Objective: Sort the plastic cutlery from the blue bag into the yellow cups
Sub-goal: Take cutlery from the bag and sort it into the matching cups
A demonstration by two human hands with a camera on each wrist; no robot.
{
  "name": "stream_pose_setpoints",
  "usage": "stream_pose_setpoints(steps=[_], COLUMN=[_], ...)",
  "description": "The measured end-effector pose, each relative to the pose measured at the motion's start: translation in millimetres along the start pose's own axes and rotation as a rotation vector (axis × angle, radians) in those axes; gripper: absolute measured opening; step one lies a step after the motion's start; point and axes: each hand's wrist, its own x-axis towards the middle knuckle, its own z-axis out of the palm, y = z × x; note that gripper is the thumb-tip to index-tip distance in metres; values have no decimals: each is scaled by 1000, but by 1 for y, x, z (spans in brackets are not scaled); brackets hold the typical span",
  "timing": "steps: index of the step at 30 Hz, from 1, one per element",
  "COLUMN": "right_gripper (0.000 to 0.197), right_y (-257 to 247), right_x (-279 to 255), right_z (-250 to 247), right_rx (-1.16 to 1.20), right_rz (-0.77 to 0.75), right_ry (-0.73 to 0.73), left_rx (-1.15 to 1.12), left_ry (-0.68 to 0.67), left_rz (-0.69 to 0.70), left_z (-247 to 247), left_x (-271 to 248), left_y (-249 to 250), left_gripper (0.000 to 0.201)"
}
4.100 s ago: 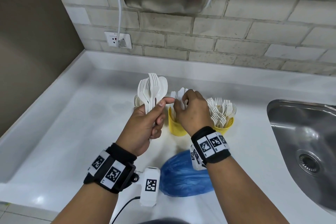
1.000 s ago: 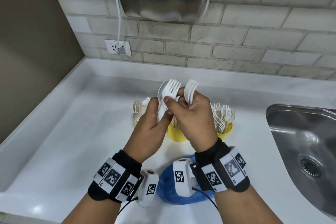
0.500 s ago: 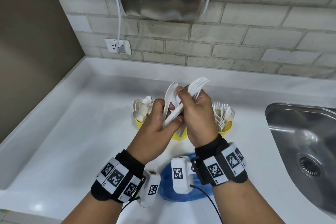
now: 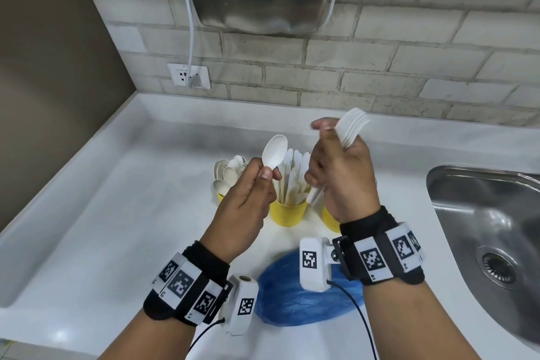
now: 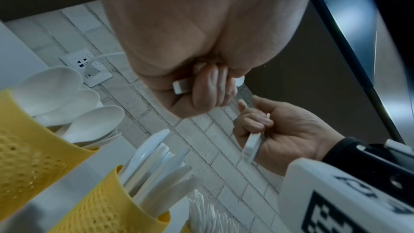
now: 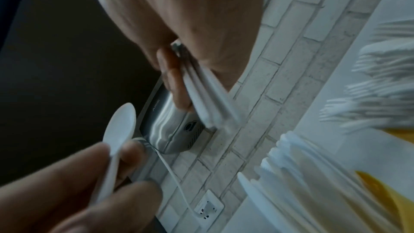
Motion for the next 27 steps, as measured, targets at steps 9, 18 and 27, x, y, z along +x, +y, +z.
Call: stream_pose_setpoints(steps=[9, 18, 27], right_gripper=[15, 10, 14], right_y=[2, 18, 25], right_x=[-10, -12, -11], right_z=[6, 10, -3], right_rx=[-371, -416, -348], right_rz=[-218, -276, -137], right_ry=[-107, -208, -87], left_rx=[153, 294, 693], left_ry=[-44, 59, 258], left_rz=[16, 193, 330], left_z=[-3, -18, -57], left_x=[3, 21, 32], left_y=[3, 10, 1], left_gripper=[26, 24, 36])
